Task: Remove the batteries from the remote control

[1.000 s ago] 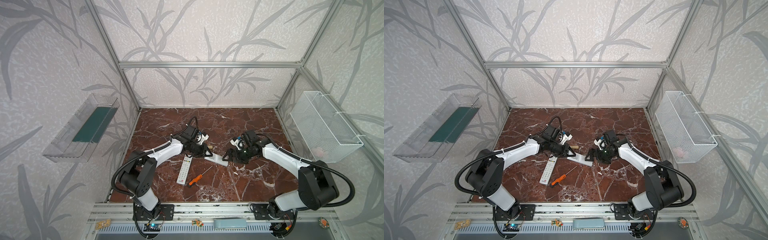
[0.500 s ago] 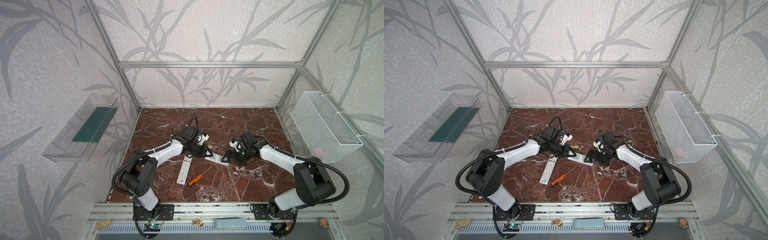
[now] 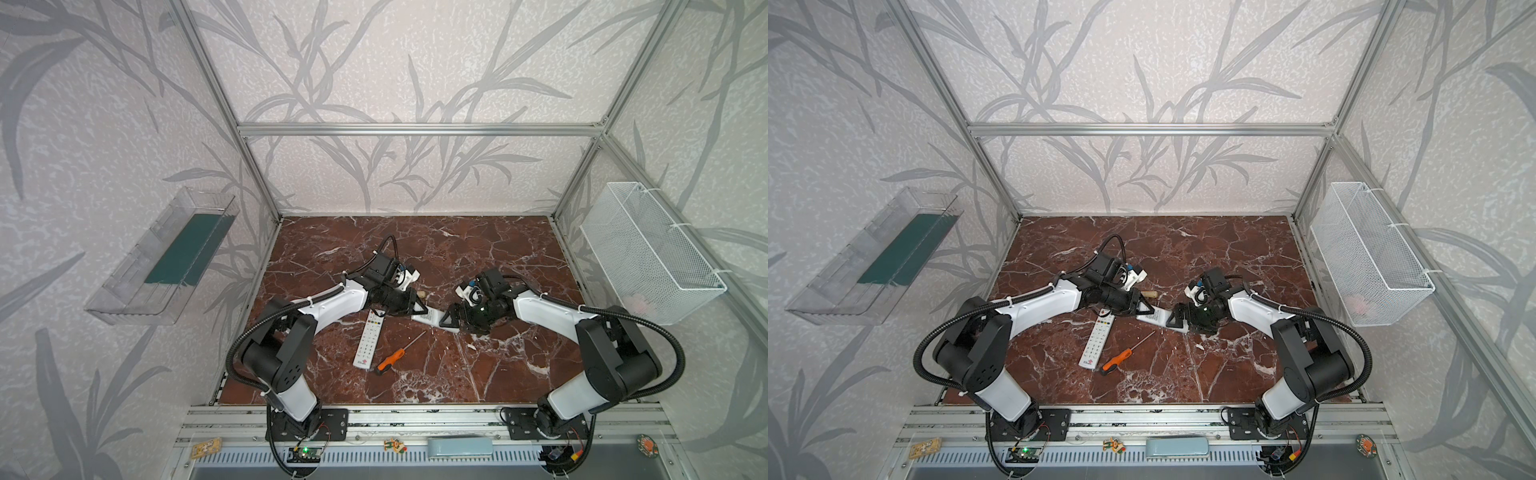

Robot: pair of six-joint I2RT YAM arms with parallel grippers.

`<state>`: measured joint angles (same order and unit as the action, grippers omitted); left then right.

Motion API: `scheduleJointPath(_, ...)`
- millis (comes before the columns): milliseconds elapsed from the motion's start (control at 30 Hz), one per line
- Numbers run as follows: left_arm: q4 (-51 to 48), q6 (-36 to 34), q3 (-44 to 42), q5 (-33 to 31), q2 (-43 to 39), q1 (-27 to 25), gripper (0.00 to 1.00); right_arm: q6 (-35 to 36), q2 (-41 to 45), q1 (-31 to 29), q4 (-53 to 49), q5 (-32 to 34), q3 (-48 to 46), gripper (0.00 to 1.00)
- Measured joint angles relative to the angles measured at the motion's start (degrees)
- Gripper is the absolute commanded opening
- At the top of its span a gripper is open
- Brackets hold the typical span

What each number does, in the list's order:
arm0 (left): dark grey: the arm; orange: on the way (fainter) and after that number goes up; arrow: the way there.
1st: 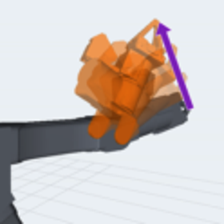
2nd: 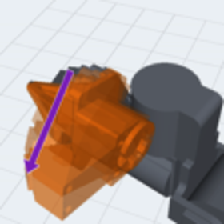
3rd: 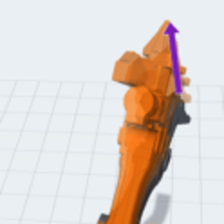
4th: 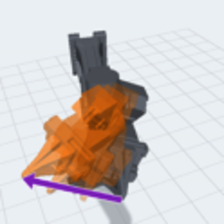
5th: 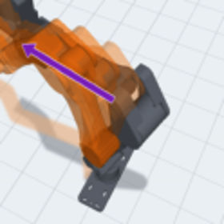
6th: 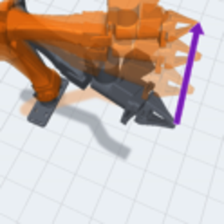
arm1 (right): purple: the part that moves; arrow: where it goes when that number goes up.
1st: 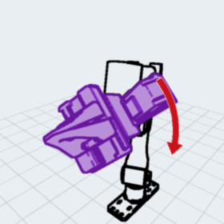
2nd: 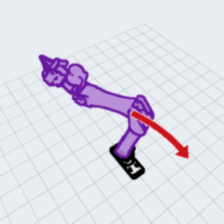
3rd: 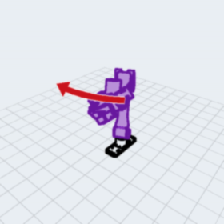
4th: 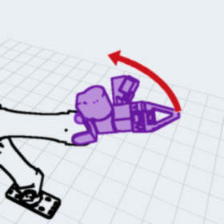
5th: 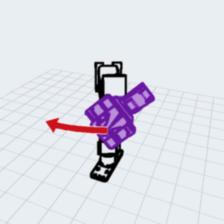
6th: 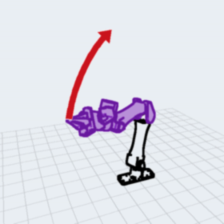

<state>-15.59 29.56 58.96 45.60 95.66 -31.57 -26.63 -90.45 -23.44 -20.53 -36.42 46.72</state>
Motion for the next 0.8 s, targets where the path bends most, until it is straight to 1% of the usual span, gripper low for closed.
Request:
scheduleJointPath(167,0.8,0.0,-0.4,0.4,0.2,0.0,0.01,-1.4,-0.6,1.5,3.0,-0.5,-0.4,0.98)
scheduleJointPath(500,1.3,1.0,-0.5,1.2,1.2,0.6,0.01,-2.4,-3.1,2.5,6.0,-4.1,-0.9,0.91)
scheduleJointPath(800,1.0,1.1,-0.5,1.2,1.2,0.8,0.01,-2.8,-4.2,3.1,7.0,-4.7,-1.2,0.82)
